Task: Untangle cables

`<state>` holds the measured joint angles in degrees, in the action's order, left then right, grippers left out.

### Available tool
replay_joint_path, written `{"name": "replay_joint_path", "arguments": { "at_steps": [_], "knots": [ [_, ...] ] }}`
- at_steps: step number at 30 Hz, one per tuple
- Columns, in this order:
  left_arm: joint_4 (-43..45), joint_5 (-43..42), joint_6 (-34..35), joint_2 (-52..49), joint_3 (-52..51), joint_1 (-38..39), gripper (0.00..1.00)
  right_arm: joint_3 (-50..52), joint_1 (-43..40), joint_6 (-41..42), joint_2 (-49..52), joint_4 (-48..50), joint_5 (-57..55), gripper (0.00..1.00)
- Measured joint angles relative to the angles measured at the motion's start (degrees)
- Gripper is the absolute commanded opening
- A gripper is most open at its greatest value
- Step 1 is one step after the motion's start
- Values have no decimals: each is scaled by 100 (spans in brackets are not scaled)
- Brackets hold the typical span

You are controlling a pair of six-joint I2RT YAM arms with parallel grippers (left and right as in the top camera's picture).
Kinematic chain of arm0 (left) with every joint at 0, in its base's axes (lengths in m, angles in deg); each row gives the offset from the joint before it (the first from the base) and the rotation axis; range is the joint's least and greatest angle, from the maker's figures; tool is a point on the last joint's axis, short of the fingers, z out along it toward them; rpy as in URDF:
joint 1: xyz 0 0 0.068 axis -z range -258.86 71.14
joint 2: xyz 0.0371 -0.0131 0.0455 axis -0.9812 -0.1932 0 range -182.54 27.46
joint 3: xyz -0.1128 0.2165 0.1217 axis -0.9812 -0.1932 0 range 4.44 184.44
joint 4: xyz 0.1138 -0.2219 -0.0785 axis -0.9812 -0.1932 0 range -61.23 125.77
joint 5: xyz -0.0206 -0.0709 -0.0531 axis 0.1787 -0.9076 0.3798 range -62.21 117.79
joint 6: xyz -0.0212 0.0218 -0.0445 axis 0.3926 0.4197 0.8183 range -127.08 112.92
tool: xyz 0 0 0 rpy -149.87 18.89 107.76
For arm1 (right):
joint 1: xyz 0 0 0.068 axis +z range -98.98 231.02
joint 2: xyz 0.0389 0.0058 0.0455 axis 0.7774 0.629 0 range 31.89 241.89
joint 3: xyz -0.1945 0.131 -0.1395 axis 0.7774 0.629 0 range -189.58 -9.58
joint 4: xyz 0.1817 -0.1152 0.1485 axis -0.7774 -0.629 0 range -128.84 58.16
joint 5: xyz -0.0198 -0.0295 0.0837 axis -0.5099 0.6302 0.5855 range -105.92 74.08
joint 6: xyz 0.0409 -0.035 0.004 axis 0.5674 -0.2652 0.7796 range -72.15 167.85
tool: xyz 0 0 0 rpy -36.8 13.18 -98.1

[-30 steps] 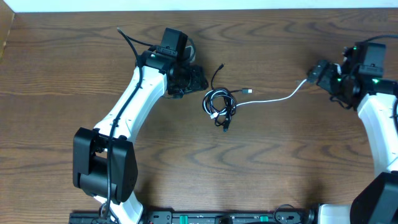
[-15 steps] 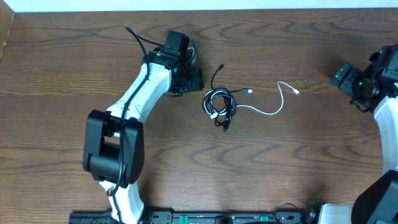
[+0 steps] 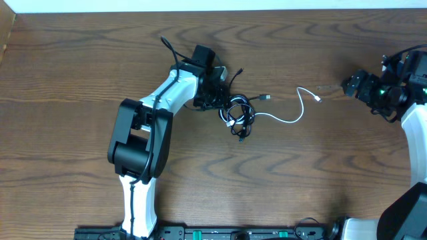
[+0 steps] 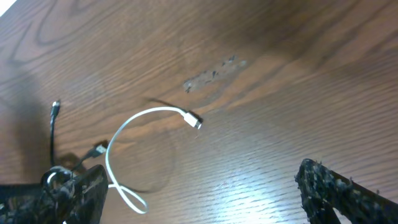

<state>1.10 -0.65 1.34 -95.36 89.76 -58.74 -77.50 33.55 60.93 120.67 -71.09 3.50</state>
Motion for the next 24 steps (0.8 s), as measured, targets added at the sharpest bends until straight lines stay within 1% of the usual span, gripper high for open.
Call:
{"name": "replay_joint_path", "arguments": {
  "at_steps": [1,2,3,5,8,10,12,13,15,16,19,20,21,24],
  "knots": [
    [9,26,9,-13,0,35,29,0,26,-2,0,-11,33,93],
    [7,85,9,-13,2,74,22,0,50,-9,0,-22,46,93],
    [4,170,4,-13,7,118,19,0,72,-11,0,-22,63,93],
    [-2,365,-7,-13,13,221,8,0,129,-13,0,-22,105,91],
    [-9,658,-35,-13,37,374,7,0,192,-13,0,-22,142,89],
    [-101,807,-33,-13,92,439,7,0,264,-17,0,-24,155,84],
    [-393,876,-13,-11,168,455,7,0,367,-160,0,-26,269,80],
    [-708,922,0,-9,240,461,7,0,439,-330,0,-11,433,79],
    [-1283,957,55,133,345,431,8,0,586,-560,0,107,756,79],
    [-1366,925,59,249,374,407,7,0,658,-638,0,168,938,80],
    [-1434,573,76,922,455,280,7,0,822,-822,0,352,1510,79],
    [-1440,376,79,1246,507,234,8,0,887,-964,0,468,1939,77],
    [-1467,243,79,1495,555,203,7,0,940,-1032,0,533,2127,76],
    [-1749,-155,149,2264,719,98,7,2,1145,-1270,0,984,3226,71]
  ]
}}
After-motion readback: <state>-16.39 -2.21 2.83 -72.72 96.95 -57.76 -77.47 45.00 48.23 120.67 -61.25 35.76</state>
